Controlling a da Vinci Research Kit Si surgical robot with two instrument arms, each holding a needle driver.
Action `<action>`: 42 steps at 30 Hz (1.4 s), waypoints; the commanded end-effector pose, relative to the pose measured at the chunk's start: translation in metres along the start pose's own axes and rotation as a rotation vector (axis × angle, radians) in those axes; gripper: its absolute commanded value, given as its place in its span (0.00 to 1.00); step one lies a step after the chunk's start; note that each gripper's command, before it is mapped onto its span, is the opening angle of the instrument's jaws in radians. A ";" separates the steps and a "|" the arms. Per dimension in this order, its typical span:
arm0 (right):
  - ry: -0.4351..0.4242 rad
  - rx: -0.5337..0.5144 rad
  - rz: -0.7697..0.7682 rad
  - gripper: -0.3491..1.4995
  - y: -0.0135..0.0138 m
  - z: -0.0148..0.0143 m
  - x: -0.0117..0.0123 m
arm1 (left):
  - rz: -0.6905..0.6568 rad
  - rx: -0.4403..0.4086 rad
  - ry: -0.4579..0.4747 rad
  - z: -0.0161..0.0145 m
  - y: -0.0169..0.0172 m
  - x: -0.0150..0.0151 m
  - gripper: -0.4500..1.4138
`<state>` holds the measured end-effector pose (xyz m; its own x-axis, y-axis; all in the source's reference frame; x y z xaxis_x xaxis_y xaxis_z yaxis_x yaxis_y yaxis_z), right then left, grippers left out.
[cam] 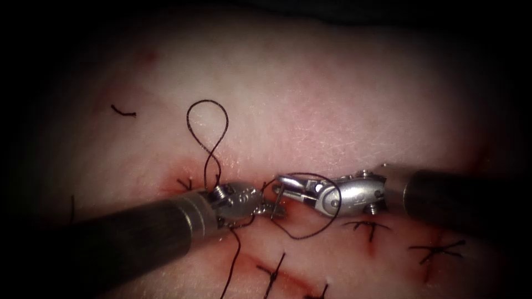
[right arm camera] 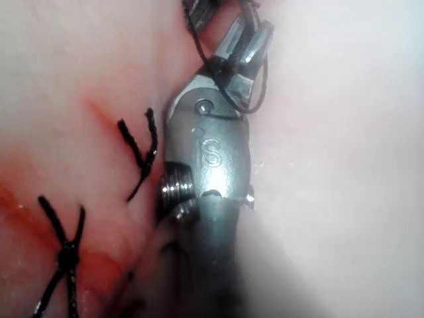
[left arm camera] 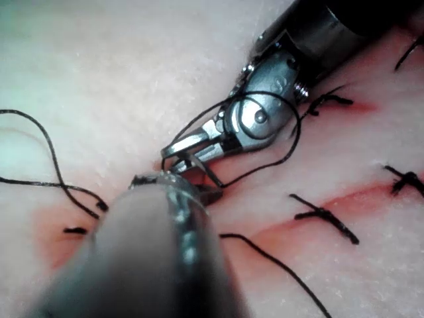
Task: Wound Closure
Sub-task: Throw the needle through the top of the wound with the right tool.
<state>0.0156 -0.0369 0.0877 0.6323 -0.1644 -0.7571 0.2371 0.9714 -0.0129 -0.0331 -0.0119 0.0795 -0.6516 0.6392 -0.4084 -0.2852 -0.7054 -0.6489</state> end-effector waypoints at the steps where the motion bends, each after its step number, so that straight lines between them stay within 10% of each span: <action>1: -0.009 0.015 0.002 0.00 -0.0006 0.0013 -0.0002 | 0.002 -0.002 0.002 0.0005 -0.0004 0.0003 0.00; 11: -0.049 0.073 0.043 0.00 -0.0017 0.0009 -0.0021 | 0.002 0.001 -0.003 -0.0001 -0.0003 0.0002 0.00; 17: 0.012 -0.097 0.135 0.03 0.0015 -0.0014 0.0012 | 0.002 -0.002 -0.007 -0.0005 0.0000 0.0001 0.00; 19: 0.032 -0.151 0.167 0.40 0.0027 -0.0024 0.0022 | 0.002 -0.004 -0.007 -0.0007 0.0000 0.0001 0.00; 27: 0.071 -0.338 0.158 0.86 0.0068 -0.0071 0.0068 | -0.004 -0.005 -0.012 -0.0014 0.0007 0.0003 0.00; 30: 0.041 -0.324 0.075 0.00 0.0069 -0.0088 0.0087 | -0.008 -0.006 -0.012 -0.0017 0.0011 0.0006 0.00; 31: 0.043 -0.315 0.068 0.00 0.0070 -0.0090 0.0093 | -0.004 -0.007 -0.013 -0.0018 0.0012 0.0007 0.00; 34: 0.088 -0.356 0.088 0.74 0.0071 -0.0094 0.0112 | -0.002 -0.003 -0.013 -0.0021 0.0015 0.0009 0.00; 35: 0.114 -0.376 0.091 0.83 0.0072 -0.0095 0.0118 | 0.003 -0.004 -0.014 -0.0022 0.0016 0.0010 0.00; 42: 0.159 -0.447 0.115 0.93 0.0082 -0.0102 0.0145 | 0.004 -0.005 -0.015 -0.0024 0.0019 0.0012 0.00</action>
<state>0.0183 -0.0296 0.0693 0.5051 -0.0566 -0.8612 -0.1967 0.9640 -0.1787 -0.0322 -0.0120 0.0756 -0.6644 0.6304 -0.4014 -0.2785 -0.7072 -0.6498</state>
